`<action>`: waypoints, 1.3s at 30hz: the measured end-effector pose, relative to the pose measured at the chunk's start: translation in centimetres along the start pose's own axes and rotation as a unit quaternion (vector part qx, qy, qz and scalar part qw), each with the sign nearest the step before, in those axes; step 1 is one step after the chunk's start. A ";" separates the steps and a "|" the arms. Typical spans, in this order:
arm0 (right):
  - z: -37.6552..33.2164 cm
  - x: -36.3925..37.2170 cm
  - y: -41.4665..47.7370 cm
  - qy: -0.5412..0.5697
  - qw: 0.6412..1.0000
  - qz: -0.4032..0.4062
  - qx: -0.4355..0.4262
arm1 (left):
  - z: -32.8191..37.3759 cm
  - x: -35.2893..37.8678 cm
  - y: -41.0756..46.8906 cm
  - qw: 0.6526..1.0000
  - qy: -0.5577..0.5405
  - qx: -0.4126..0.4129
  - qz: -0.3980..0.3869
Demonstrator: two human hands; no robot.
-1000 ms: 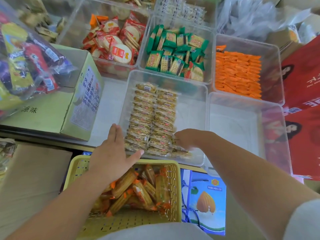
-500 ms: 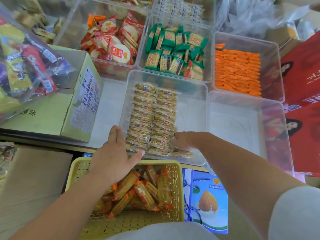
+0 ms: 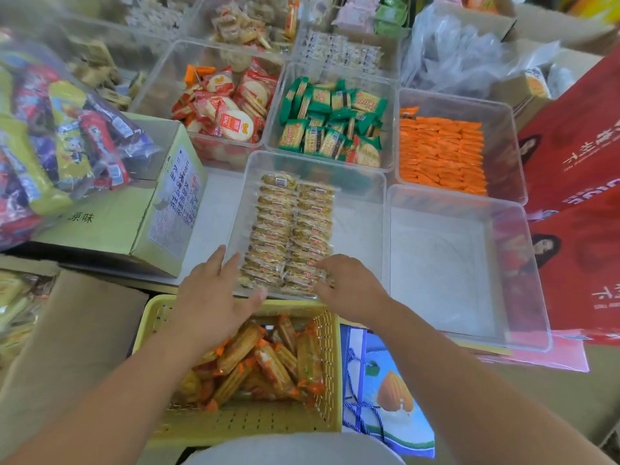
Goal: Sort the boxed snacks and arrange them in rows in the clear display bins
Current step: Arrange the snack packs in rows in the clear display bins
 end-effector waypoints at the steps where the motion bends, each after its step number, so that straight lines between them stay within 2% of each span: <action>1: -1.2 0.0 -0.8 0.016 1.000 0.014 -0.022 | 0.2 -0.6 -1.1 1.000 0.012 0.009 0.015; 5: -7.3 0.6 -3.8 0.053 0.987 0.055 -0.141 | -1.2 -2.4 -6.8 0.998 -0.006 -0.016 0.066; 10: -15.6 3.0 -7.1 0.044 0.962 0.051 -0.266 | -6.2 -3.8 -15.2 0.986 -0.028 -0.067 0.152; 17: -27.0 9.9 -11.3 -0.022 0.930 0.001 -0.366 | -18.4 -5.4 -26.1 0.948 -0.064 -0.189 0.247; 20: -32.2 13.4 -11.9 -0.044 0.918 -0.012 -0.394 | -25.5 -4.9 -29.3 0.933 -0.084 -0.241 0.254; 23: -37.5 16.6 -12.0 -0.060 0.914 0.003 -0.402 | -32.5 -4.0 -30.9 0.937 -0.096 -0.261 0.211; 26: -41.4 20.3 -11.3 -0.083 0.923 0.007 -0.375 | -39.2 -3.8 -31.6 0.949 -0.109 -0.249 0.157; 28: -42.5 23.0 -10.6 -0.137 0.926 -0.010 -0.351 | -43.0 -3.8 -30.9 0.963 -0.090 -0.236 0.093; 30: -42.8 24.9 -10.0 -0.232 0.916 0.003 -0.328 | -46.6 -3.6 -29.6 0.972 -0.065 -0.226 0.015; 32: -42.5 25.6 -9.6 -0.275 0.913 0.017 -0.300 | -49.3 -3.2 -28.0 0.973 -0.027 -0.218 -0.065; 35: -42.0 25.9 -9.1 -0.296 0.915 0.017 -0.275 | -52.0 -1.3 -25.2 0.962 0.031 -0.201 -0.181; 39: -41.9 25.8 -9.1 -0.309 0.916 0.021 -0.256 | -54.6 2.9 -23.9 0.920 0.052 -0.218 -0.322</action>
Point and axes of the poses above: each hand's wrist, its own y-axis towards the middle knuckle, its own x-axis out of the palm, z = x × y, the point moved 10 cm from there along y, towards the middle knuckle, and after that the axes turned 3 degrees about x, right-handed, at the moved point
